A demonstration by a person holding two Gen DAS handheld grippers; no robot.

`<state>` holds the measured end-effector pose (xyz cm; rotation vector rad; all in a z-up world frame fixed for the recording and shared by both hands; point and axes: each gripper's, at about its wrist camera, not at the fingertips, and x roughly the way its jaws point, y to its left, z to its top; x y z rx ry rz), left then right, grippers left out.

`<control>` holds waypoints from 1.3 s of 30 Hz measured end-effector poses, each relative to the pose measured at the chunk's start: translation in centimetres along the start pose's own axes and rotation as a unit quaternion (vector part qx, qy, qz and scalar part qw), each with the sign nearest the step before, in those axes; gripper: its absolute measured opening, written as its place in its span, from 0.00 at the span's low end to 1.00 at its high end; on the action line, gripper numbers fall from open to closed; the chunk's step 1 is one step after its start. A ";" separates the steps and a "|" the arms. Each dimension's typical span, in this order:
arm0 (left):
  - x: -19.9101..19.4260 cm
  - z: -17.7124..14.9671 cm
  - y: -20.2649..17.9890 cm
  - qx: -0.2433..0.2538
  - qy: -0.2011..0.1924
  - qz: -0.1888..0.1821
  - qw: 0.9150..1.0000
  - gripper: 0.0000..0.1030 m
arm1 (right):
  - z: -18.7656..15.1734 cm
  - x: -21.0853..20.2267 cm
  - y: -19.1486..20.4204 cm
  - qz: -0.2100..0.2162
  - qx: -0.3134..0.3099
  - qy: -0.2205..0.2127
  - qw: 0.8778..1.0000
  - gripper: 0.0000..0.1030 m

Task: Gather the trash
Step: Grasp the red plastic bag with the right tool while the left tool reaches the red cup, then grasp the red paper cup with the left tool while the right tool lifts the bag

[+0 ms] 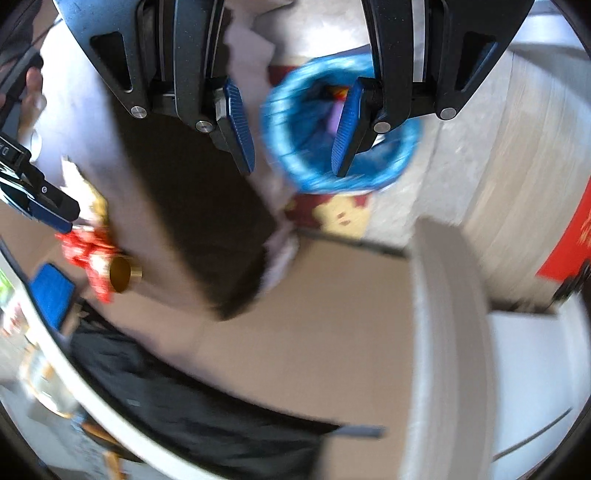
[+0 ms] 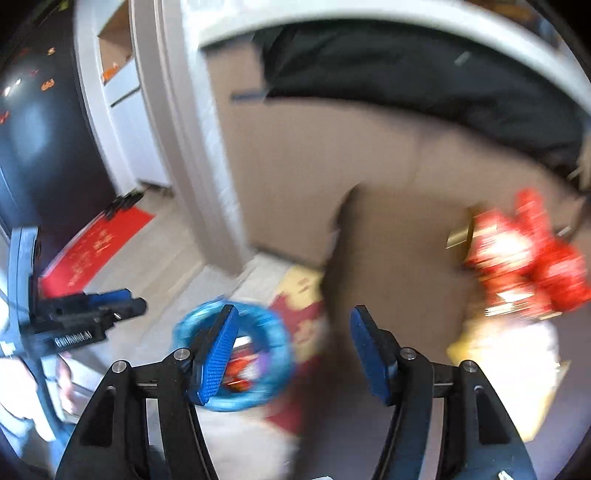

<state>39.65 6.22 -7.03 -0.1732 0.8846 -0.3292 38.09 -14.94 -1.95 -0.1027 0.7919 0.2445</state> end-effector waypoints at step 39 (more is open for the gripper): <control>14.2 13.1 -25.2 0.083 0.002 -0.101 0.991 0.03 | 0.8 2.2 -29.9 -0.031 0.087 -0.012 0.996 0.22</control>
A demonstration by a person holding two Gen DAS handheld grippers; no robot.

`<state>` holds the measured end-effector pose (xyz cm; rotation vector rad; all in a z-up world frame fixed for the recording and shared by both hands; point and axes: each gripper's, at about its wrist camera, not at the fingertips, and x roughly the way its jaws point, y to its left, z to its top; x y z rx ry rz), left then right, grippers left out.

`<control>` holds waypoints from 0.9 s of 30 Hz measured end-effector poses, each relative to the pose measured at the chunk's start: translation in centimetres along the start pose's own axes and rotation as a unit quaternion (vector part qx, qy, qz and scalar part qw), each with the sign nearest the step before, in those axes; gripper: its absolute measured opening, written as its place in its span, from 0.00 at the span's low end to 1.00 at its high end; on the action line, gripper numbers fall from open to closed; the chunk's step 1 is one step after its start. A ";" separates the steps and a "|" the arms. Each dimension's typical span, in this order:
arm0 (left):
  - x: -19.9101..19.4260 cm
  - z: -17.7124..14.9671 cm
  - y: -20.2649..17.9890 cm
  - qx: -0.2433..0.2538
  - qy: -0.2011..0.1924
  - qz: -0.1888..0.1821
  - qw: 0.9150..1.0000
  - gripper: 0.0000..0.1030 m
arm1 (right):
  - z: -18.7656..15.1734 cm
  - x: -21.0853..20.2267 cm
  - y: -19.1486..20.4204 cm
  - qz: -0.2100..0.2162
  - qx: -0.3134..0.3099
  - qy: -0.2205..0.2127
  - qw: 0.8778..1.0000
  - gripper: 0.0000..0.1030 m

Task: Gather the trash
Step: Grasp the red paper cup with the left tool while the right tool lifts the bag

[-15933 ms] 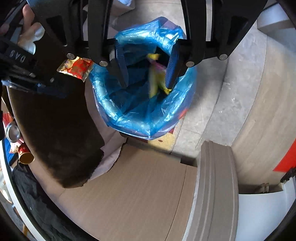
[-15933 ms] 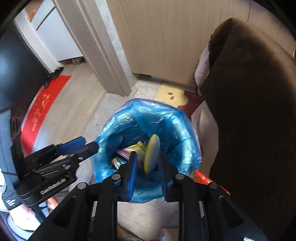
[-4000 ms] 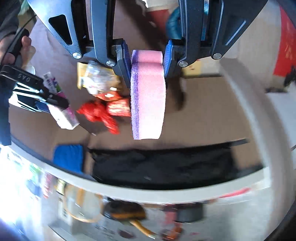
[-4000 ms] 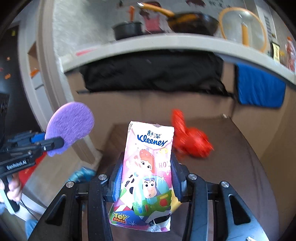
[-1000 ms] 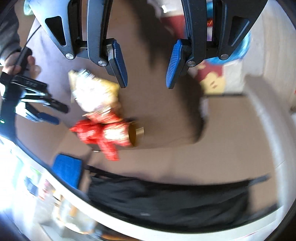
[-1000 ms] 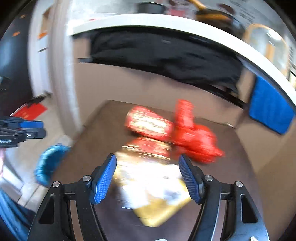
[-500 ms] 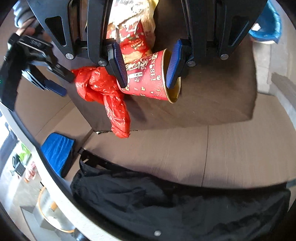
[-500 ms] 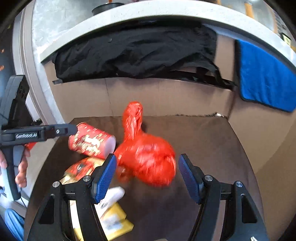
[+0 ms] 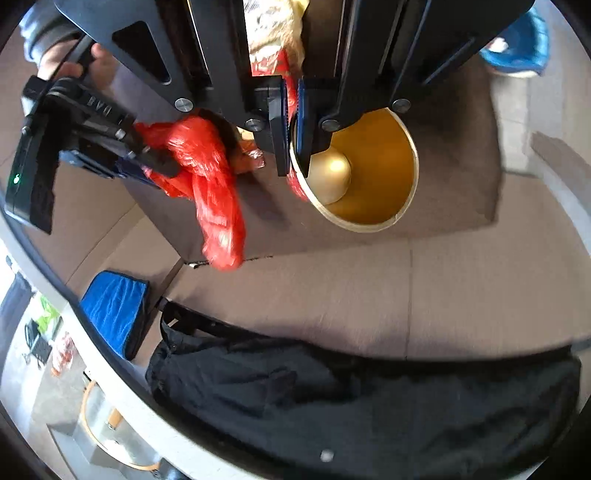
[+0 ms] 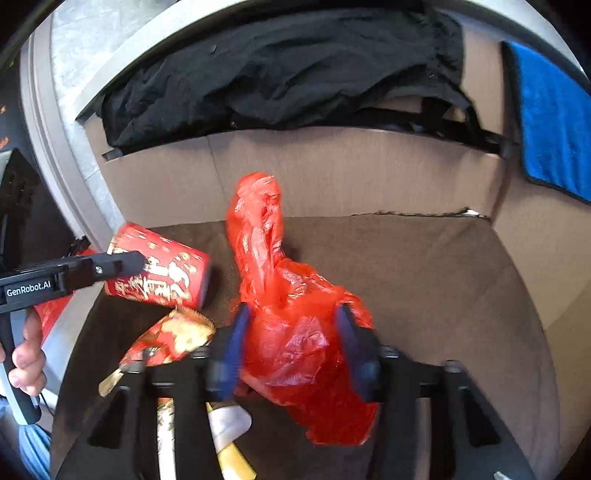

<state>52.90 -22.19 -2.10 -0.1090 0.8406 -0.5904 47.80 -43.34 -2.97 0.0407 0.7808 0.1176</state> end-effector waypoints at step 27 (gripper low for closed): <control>-28.1 -10.2 9.1 0.001 -0.059 0.187 0.981 0.03 | 1.3 -17.1 25.1 0.043 -0.092 -0.095 0.990 0.14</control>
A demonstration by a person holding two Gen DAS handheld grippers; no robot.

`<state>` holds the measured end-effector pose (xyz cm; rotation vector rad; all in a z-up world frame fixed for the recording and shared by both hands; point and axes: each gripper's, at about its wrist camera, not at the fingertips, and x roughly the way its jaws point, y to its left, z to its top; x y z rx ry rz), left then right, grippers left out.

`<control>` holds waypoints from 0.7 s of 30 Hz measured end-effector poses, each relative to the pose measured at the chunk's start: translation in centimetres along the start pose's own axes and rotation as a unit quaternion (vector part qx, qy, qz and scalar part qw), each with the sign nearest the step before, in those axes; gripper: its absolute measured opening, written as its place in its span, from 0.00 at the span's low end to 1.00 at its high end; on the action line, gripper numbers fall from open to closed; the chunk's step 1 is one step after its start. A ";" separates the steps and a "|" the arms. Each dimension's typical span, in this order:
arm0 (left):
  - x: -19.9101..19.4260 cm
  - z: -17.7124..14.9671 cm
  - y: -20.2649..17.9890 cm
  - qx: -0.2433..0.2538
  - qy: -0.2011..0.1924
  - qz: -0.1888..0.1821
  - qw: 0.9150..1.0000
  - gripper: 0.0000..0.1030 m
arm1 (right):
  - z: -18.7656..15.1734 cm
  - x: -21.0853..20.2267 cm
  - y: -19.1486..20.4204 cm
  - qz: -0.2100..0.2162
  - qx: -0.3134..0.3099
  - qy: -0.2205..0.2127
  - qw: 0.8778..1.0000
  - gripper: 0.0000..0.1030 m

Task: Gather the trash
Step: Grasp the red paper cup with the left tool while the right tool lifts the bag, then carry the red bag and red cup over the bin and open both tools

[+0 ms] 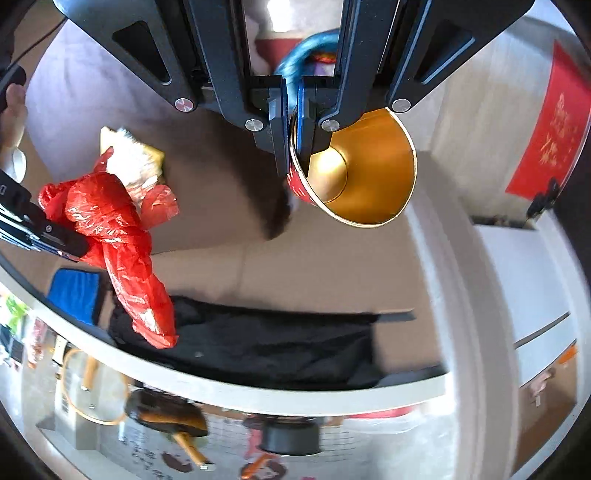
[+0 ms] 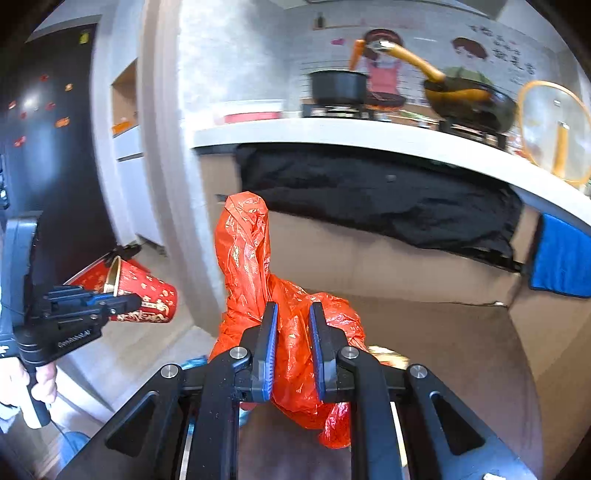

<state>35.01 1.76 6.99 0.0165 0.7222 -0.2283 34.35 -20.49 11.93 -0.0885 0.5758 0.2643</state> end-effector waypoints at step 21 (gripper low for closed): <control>8.5 -12.4 12.1 -0.079 0.116 -0.021 0.990 0.03 | -6.7 13.5 13.7 0.082 0.014 0.135 0.987 0.14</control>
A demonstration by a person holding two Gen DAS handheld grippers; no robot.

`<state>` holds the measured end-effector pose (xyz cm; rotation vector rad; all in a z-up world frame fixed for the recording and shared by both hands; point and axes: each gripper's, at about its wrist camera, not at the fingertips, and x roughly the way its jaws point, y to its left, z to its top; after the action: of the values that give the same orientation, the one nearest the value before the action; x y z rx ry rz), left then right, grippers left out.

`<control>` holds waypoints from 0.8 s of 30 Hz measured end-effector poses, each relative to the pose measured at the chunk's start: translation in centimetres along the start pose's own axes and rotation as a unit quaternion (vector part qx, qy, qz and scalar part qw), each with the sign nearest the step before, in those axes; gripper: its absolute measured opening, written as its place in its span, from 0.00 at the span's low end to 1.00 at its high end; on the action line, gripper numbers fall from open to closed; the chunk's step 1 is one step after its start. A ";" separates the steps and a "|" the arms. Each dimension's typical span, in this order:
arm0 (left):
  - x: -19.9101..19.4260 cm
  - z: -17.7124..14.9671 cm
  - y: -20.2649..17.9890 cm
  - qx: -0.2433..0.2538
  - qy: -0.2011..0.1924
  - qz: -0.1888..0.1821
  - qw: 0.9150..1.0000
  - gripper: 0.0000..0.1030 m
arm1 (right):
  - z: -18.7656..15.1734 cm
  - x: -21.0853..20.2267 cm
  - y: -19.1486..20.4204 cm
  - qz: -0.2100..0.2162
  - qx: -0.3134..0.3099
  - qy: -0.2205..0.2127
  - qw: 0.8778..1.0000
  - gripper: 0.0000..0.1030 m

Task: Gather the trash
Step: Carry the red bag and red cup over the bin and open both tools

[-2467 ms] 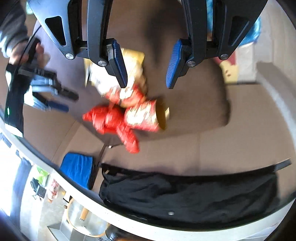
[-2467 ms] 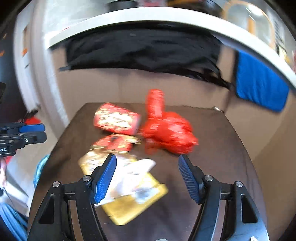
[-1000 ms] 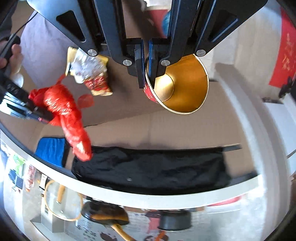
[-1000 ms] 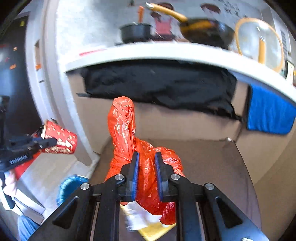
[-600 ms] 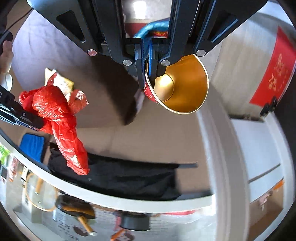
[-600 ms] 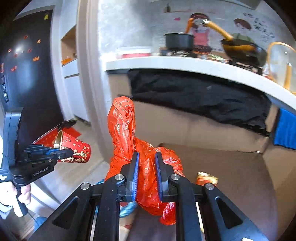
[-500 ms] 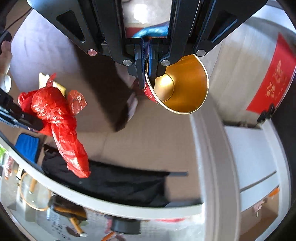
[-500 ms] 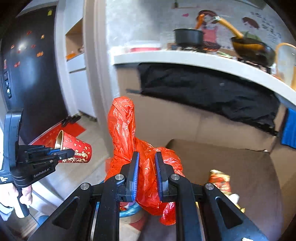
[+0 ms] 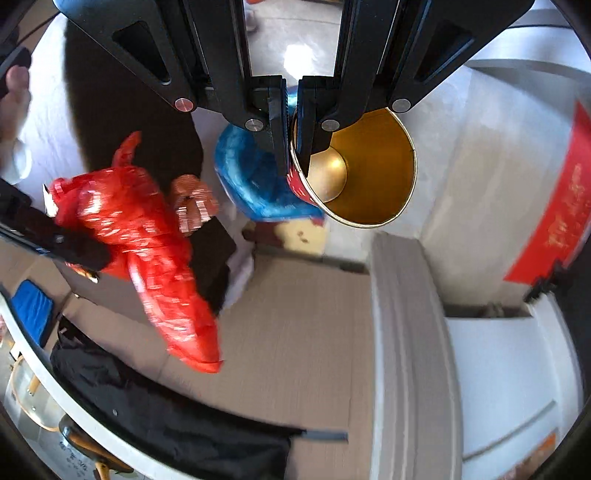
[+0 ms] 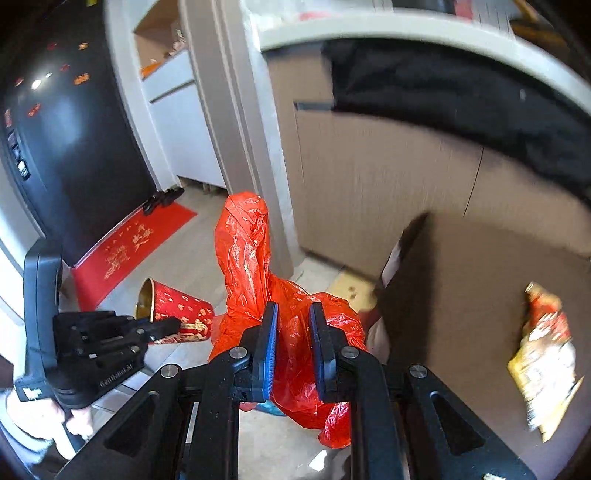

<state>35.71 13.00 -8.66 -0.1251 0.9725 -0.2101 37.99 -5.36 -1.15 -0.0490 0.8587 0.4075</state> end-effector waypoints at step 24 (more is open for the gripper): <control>15.3 -1.5 6.7 -0.102 0.111 -0.081 0.985 0.25 | -5.9 20.5 -2.7 -0.013 0.075 0.177 0.981 0.30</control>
<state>43.57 15.91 -23.15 -0.3756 1.2059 -0.2772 46.64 -2.26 -20.59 0.0082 1.2361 0.3111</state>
